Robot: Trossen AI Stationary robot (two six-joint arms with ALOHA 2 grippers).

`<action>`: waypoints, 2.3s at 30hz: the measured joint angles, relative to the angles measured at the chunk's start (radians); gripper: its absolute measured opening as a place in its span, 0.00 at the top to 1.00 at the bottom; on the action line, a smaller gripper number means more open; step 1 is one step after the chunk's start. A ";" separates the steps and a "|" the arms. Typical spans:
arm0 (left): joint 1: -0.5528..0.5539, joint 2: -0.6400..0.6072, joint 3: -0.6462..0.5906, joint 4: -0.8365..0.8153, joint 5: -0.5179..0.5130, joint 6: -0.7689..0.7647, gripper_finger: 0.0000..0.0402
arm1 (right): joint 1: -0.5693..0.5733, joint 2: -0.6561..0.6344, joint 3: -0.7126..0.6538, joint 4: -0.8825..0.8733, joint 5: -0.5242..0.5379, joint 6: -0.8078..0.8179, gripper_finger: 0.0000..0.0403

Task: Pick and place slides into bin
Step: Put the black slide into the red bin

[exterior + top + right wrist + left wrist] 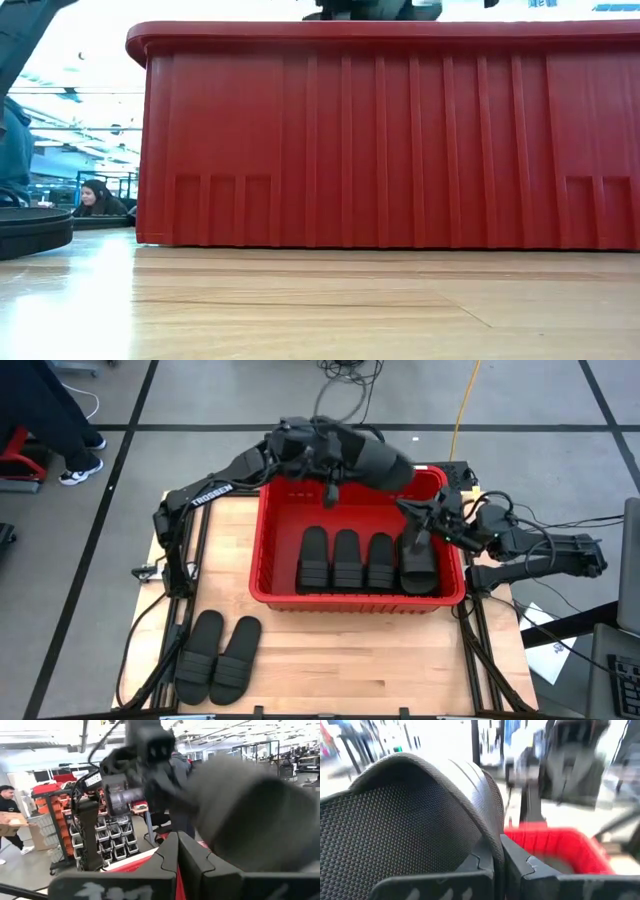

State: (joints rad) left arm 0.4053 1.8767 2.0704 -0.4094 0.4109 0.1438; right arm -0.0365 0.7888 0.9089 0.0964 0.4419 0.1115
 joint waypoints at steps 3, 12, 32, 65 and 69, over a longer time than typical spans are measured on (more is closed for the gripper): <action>-0.005 -0.002 0.000 0.100 0.003 -0.059 0.99 | -0.025 0.003 0.000 0.000 0.000 0.020 0.97; -0.023 0.013 0.000 0.087 -0.064 -0.044 0.99 | -0.075 0.034 0.001 0.077 -0.070 -0.058 0.71; -0.078 0.035 -0.001 0.093 -0.075 0.128 0.99 | -0.182 0.031 0.001 0.105 -0.002 0.086 0.63; -0.090 0.029 0.000 -0.009 0.024 0.106 1.00 | -0.302 0.165 0.001 0.379 -0.312 0.195 0.70; -0.090 0.029 -0.001 -0.026 -0.004 0.128 1.00 | -0.313 0.162 0.001 0.293 -0.340 0.259 0.70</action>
State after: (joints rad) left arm 0.3157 1.9059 2.0698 -0.4357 0.4064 0.2719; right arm -0.3496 0.9512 0.9096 0.3898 0.1022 0.3703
